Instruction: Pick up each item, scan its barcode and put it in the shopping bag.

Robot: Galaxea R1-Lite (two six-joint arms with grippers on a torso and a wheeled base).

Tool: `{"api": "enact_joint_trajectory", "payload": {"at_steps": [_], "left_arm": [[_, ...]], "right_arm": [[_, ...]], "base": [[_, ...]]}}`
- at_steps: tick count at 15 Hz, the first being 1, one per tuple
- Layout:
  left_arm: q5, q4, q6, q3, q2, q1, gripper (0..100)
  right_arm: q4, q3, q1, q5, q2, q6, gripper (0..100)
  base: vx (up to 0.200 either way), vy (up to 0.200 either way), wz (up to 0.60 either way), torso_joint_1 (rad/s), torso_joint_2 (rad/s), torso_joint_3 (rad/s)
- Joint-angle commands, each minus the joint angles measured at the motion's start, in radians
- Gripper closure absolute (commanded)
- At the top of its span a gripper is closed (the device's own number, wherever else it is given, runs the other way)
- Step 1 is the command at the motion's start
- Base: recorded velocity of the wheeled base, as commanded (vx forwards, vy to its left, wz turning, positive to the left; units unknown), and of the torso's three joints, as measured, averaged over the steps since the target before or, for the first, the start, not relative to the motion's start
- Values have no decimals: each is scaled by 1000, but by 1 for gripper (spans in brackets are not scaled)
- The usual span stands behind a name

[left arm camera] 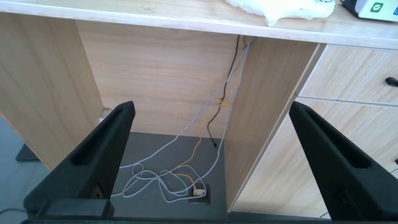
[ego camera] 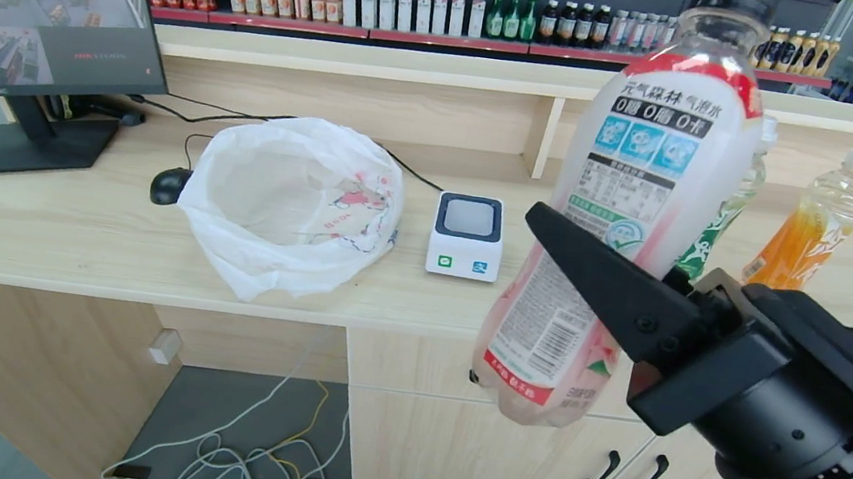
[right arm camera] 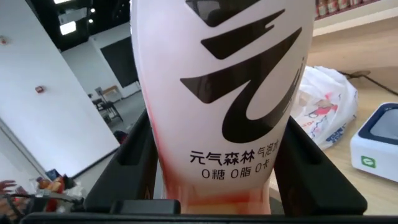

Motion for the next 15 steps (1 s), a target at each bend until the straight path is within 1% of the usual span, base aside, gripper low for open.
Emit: {"api": "enact_joint_trajectory", "payload": {"at_steps": [1, 3, 5, 8, 10, 13, 15], "left_arm": [[0, 0, 0, -1, 0, 0, 0], [0, 0, 0, 1, 0, 0, 0], [0, 0, 1, -1, 0, 0, 0], [0, 0, 1, -1, 0, 0, 0], [0, 0, 0, 1, 0, 0, 0], [0, 0, -2, 1, 0, 0, 0], [0, 0, -3, -1, 0, 0, 0]], "right_arm": [[0, 15, -24, -1, 33, -52, 100], [0, 8, -73, 1, 58, -139, 100], [-3, 1, -109, -1, 67, -199, 100], [-12, -2, -221, 1, 69, -287, 100], [-12, -27, -276, 2, 82, -308, 100], [-15, -30, -284, 2, 99, -308, 100], [-43, -10, -288, 1, 101, -307, 100]], "base": [[0, 0, 0, 0, 0, 0], [0, 0, 0, 0, 0, 0], [0, 0, 0, 0, 0, 0], [0, 0, 0, 0, 0, 0], [0, 0, 0, 0, 0, 0], [0, 0, 0, 0, 0, 0], [0, 0, 0, 0, 0, 0]]}}
